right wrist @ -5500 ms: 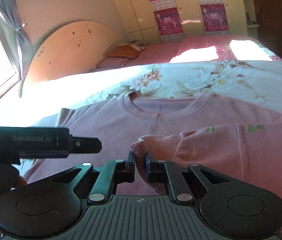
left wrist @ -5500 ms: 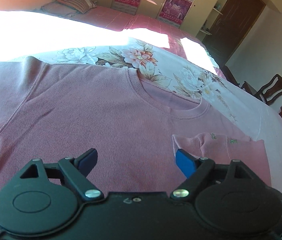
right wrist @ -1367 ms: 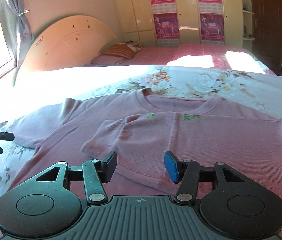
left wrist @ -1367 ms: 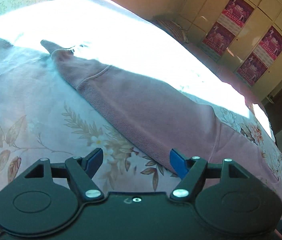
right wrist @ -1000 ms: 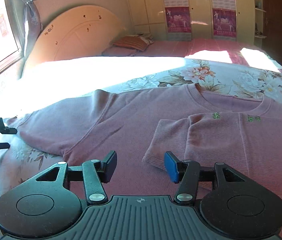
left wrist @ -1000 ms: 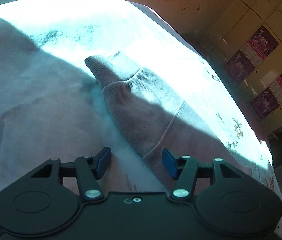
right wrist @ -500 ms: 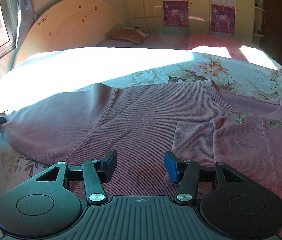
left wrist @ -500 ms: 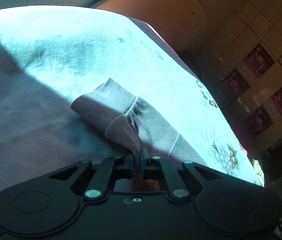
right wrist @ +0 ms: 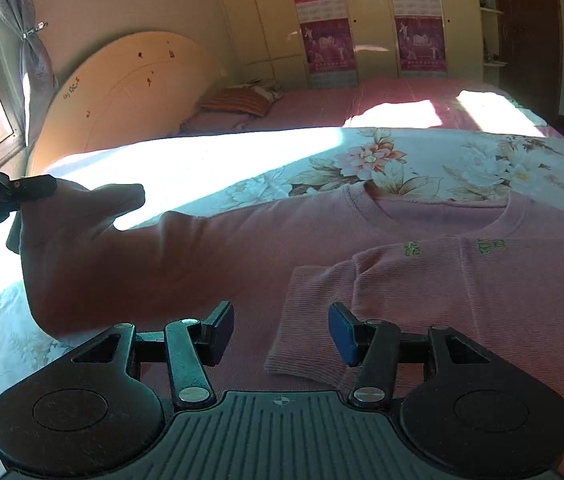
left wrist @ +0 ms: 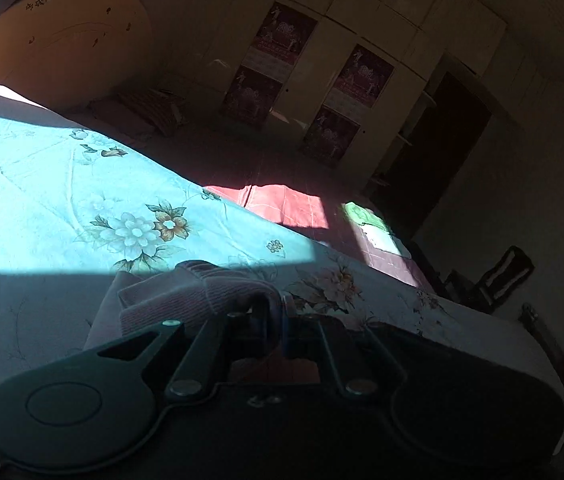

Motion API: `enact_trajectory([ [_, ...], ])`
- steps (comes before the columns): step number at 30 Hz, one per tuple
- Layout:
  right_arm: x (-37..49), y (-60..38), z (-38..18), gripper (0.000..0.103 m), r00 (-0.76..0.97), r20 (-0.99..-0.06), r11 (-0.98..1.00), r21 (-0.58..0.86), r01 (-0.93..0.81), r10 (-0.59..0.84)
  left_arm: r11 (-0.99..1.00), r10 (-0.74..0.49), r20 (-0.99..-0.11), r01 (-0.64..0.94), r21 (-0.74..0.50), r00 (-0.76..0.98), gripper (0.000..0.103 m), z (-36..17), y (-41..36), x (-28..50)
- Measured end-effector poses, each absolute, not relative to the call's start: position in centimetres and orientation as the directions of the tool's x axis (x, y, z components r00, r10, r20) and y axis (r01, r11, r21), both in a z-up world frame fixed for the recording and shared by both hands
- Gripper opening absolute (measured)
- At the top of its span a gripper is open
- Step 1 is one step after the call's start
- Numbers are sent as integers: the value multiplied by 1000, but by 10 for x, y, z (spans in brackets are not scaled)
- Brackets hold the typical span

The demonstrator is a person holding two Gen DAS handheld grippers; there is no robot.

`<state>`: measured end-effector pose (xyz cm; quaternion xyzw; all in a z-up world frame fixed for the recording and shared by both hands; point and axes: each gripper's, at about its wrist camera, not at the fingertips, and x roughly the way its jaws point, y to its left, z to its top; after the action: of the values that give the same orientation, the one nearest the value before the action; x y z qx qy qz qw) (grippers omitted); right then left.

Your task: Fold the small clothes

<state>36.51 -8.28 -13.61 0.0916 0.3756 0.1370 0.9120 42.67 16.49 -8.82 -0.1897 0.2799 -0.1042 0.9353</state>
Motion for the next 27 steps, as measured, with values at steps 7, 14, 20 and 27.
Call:
enact_trajectory([
  [7, 327, -175, -131, 52, 708, -681, 972, 232, -32, 186, 887, -459, -549, 326, -326, 699, 6, -141, 27, 420],
  [14, 307, -213, -122, 53, 716, -669, 965, 263, -22, 199, 880, -452, -667, 417, -227, 592, 55, -165, -12, 394],
  [20, 311, -182, -114, 53, 706, -645, 954, 249, -169, 294, 943, -325, -650, 287, -168, 687, 70, -140, 49, 370],
  [27, 323, -97, -132, 52, 694, -674, 935, -12, -353, 253, 994, -72, -710, -11, -112, 700, 63, -147, 130, 389],
])
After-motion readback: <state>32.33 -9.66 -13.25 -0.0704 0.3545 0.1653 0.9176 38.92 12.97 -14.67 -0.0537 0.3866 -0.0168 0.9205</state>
